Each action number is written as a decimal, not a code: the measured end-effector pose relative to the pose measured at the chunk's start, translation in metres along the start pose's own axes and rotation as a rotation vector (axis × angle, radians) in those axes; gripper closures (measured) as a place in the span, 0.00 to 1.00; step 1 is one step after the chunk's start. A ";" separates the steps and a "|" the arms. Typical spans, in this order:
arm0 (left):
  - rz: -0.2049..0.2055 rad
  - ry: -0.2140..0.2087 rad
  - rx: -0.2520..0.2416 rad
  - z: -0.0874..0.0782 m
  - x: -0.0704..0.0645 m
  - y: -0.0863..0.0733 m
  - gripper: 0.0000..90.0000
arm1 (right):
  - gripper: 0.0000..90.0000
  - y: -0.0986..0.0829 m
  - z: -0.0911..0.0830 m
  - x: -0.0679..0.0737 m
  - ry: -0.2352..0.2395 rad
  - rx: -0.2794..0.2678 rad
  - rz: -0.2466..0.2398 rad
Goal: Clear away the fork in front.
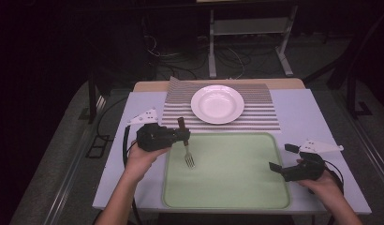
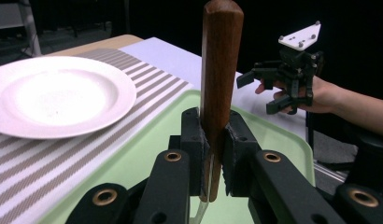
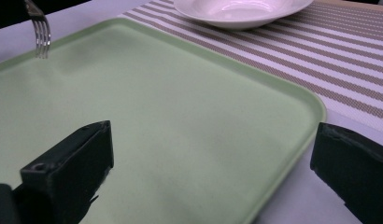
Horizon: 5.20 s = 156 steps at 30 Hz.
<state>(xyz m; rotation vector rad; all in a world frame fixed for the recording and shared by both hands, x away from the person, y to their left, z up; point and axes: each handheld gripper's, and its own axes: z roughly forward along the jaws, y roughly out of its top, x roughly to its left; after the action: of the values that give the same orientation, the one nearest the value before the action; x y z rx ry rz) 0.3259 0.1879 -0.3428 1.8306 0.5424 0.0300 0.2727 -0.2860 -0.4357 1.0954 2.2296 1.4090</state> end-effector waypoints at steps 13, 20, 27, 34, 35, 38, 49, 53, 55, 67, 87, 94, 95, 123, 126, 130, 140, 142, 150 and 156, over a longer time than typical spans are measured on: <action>-0.052 -0.029 0.054 -0.025 -0.012 -0.029 0.89 | 0.00 -0.004 -0.002 0.000 -0.010 0.002 0.001; -0.069 -0.038 0.073 -0.019 -0.009 -0.034 0.89 | 0.00 -0.004 -0.002 0.000 -0.008 -0.001 0.000; -0.071 -0.009 0.069 -0.016 -0.004 -0.035 0.87 | 0.00 -0.004 -0.003 -0.002 -0.017 -0.006 0.001; -0.074 0.031 0.082 -0.004 0.008 -0.034 0.85 | 0.00 -0.003 -0.003 -0.001 -0.022 -0.005 -0.005; -0.079 0.036 0.084 -0.001 0.010 -0.034 0.85 | 0.00 -0.003 -0.003 -0.001 -0.024 -0.006 -0.005; -0.090 0.046 0.098 0.008 0.016 -0.032 0.84 | 0.00 -0.003 -0.003 -0.002 -0.023 -0.007 -0.005; -0.141 0.117 0.144 0.031 0.034 -0.040 0.80 | 0.00 -0.003 -0.002 -0.002 -0.017 -0.007 -0.011; -0.171 0.135 0.168 0.031 0.037 -0.047 0.78 | 0.00 -0.002 -0.002 -0.002 -0.016 -0.007 -0.012; -0.189 0.152 0.170 0.030 0.039 -0.049 0.78 | 0.00 -0.002 -0.002 -0.002 -0.015 -0.007 -0.015; -0.235 0.193 0.261 0.041 0.044 -0.061 0.75 | 0.00 -0.001 0.001 -0.001 -0.012 -0.001 -0.025; -0.178 0.221 0.316 0.051 0.038 -0.064 0.87 | 0.00 -0.001 0.001 -0.001 -0.011 0.000 -0.027; -0.124 0.189 0.397 0.071 0.030 -0.065 1.00 | 0.00 -0.001 0.000 -0.001 -0.009 -0.003 -0.029; -0.117 0.187 0.408 0.073 0.029 -0.065 1.00 | 0.00 -0.001 0.000 -0.001 -0.008 -0.005 -0.030; -0.106 0.308 0.453 0.060 0.044 -0.071 1.00 | 0.00 0.000 0.000 -0.001 -0.009 -0.003 -0.033; -0.116 0.320 0.447 0.055 0.047 -0.072 1.00 | 0.00 -0.001 -0.001 -0.001 -0.010 -0.005 -0.031; -0.108 0.326 0.442 0.052 0.049 -0.073 0.99 | 0.00 -0.001 -0.001 -0.001 -0.010 -0.004 -0.032; -0.066 0.300 0.363 0.046 0.042 -0.066 0.83 | 0.00 -0.001 0.000 -0.001 -0.008 -0.001 -0.030; -0.045 0.292 0.339 0.043 0.038 -0.064 0.73 | 0.00 -0.001 -0.001 -0.001 -0.009 -0.002 -0.029; 0.013 0.256 0.242 0.017 0.021 -0.061 0.48 | 0.00 0.000 -0.001 0.000 -0.011 -0.004 -0.035; 0.036 0.247 0.181 0.001 0.011 -0.061 0.27 | 0.00 0.000 -0.001 0.003 -0.007 -0.001 -0.046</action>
<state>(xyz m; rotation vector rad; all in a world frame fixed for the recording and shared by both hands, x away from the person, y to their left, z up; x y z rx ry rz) 0.3152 0.2048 -0.4018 2.0267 0.7041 0.2408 0.2705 -0.2844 -0.4346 1.0409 2.2345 1.3853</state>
